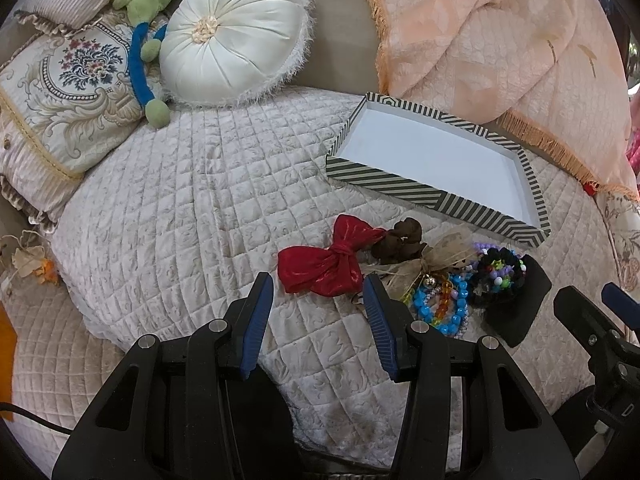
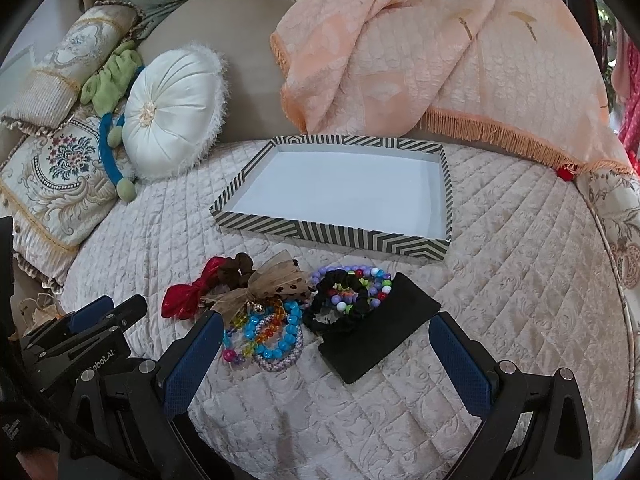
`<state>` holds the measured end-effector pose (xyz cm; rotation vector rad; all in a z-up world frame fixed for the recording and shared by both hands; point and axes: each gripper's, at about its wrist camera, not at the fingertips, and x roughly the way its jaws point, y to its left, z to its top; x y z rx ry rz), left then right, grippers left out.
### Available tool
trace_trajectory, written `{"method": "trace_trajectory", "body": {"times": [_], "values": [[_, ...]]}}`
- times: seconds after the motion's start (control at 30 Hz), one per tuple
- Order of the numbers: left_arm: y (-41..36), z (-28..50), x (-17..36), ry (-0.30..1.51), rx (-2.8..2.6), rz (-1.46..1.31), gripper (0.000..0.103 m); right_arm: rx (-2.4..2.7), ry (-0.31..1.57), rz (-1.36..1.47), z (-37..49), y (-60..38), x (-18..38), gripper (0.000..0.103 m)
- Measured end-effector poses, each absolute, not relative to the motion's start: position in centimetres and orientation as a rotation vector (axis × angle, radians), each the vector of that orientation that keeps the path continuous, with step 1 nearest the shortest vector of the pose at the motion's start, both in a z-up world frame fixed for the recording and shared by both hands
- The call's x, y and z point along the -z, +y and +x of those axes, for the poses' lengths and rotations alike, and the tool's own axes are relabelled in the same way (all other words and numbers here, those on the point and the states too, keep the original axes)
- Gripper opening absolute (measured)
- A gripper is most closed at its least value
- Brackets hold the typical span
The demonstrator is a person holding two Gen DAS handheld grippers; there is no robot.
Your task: Organize jewelry
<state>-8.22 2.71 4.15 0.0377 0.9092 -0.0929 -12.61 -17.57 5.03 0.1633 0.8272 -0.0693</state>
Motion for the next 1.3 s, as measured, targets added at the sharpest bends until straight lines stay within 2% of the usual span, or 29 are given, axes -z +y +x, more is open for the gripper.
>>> {"method": "trace_trajectory", "body": {"times": [1.3], "values": [[2.76, -8.4, -3.86, 0.908, 0.097, 0.035, 0.046, 0.058, 0.842, 0.162, -12.95, -17.28, -4.74, 0.102]]}}
